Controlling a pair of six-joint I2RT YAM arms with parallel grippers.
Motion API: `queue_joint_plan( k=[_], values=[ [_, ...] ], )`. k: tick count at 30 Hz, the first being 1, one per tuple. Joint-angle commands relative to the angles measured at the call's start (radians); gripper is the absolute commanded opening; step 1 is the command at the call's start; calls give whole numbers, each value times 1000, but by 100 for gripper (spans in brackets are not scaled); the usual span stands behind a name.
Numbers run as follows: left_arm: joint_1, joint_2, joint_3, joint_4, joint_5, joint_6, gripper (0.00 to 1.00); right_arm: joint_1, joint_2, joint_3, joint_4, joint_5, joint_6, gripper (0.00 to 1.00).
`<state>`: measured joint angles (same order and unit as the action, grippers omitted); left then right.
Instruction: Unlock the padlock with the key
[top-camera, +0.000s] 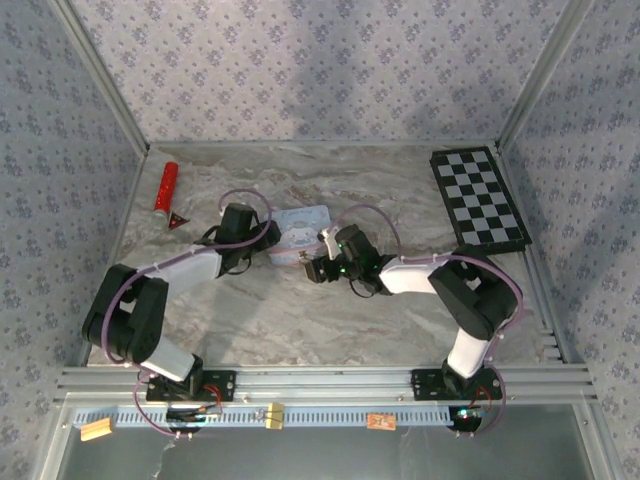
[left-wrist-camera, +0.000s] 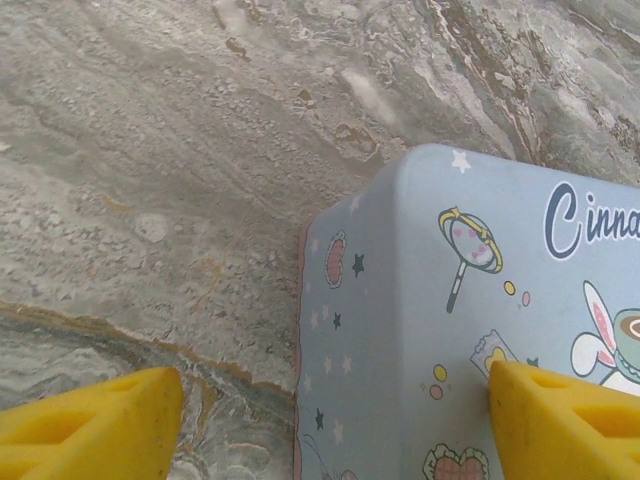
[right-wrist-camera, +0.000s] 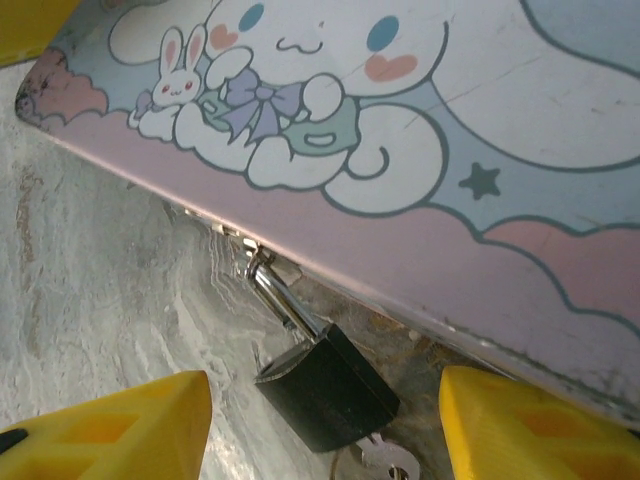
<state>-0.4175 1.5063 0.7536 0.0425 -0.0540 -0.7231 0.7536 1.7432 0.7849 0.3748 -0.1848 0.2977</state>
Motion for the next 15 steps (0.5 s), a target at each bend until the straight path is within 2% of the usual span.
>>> queue_joint_plan(
  k=[1, 5, 9, 15],
  values=[
    [-7, 4, -71, -148, -73, -29, 78, 16, 41, 40, 0, 77, 83, 63],
    [-38, -12, -98, -132, -127, -68, 78, 21, 82, 62, 4, 49, 165, 62],
    [-56, -33, -125, -113, -163, -103, 77, 37, 90, 77, -49, 93, 248, 59],
    [-65, -50, -145, -111, -195, -123, 78, 34, 80, 46, -4, 79, 351, 49]
  ],
)
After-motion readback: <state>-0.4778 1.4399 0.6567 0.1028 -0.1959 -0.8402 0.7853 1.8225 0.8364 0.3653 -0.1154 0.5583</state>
